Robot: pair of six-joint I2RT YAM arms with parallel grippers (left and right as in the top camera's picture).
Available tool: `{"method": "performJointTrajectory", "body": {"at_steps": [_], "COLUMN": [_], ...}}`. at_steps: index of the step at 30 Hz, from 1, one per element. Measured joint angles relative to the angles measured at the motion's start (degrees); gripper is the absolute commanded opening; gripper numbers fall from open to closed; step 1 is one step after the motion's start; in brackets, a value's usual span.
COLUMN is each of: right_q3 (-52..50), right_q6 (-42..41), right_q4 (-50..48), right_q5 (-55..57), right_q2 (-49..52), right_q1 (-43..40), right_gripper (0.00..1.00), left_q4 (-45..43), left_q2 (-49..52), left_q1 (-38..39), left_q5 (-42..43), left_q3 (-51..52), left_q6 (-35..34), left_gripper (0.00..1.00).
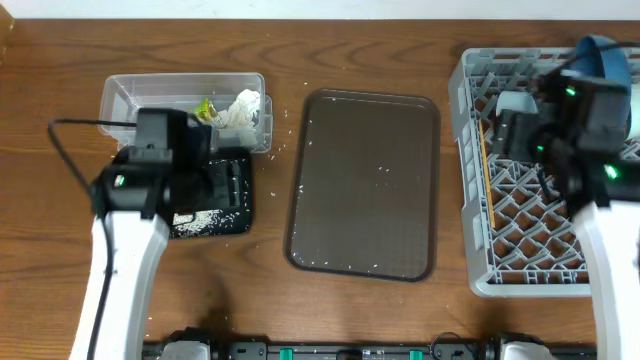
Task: Sort waste into correct bins and load items into the dishwasher rack
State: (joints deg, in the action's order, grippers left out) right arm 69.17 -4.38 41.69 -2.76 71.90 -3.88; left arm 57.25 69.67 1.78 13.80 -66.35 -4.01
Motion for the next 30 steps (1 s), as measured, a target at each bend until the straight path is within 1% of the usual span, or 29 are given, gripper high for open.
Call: {"method": "performJointTrajectory", "body": {"at_steps": [2, 3, 5, 7, 10, 13, 17, 30], "right_q3": [-2.0, -3.5, -7.3, -12.2, -18.4, -22.3, -23.9, -24.3], "right_q6": [-0.2, -0.1, -0.2, -0.6, -1.0, -1.2, -1.3, -1.3], "right_q4": [-2.1, -3.6, -6.3, -8.6, -9.8, -10.3, -9.5, 3.6], "right_q5": [-0.2, -0.3, -0.3, -0.3, -0.2, -0.1, 0.0, 0.2], "right_q2": [-4.3, -6.3, -10.4, -14.8, -20.6, -24.5, -25.8, -25.4], "right_q1": [0.0, 0.0, 0.0, 0.0, 0.0, 0.0, 0.0, 0.0], "right_gripper": [0.99, 0.99, 0.99, 0.99, 0.99, 0.99, 0.99, 0.99], "left_q4": [-2.8, -4.7, -8.2, -12.0, -16.1, -17.2, -17.5, -17.1], "left_q2": [-4.7, -7.6, -13.1, -19.3, -26.8, -31.3, -32.5, -31.8], "left_q1": [0.0, 0.0, 0.0, 0.0, 0.0, 0.0, 0.0, 0.0], "left_q5": [-0.7, -1.0, -1.4, -1.9, -2.4, -3.0, -3.5, -3.6], "left_q3": [1.5, 2.8, 5.7, 10.0, 16.0, 19.5, 20.2, 20.2], "left_q6": [0.5, 1.1, 2.3, 3.2, 4.1, 4.3, 4.5, 4.5], "left_gripper": [0.74, 0.79, 0.80, 0.84, 0.86, 0.87, 0.87, 0.89]}}
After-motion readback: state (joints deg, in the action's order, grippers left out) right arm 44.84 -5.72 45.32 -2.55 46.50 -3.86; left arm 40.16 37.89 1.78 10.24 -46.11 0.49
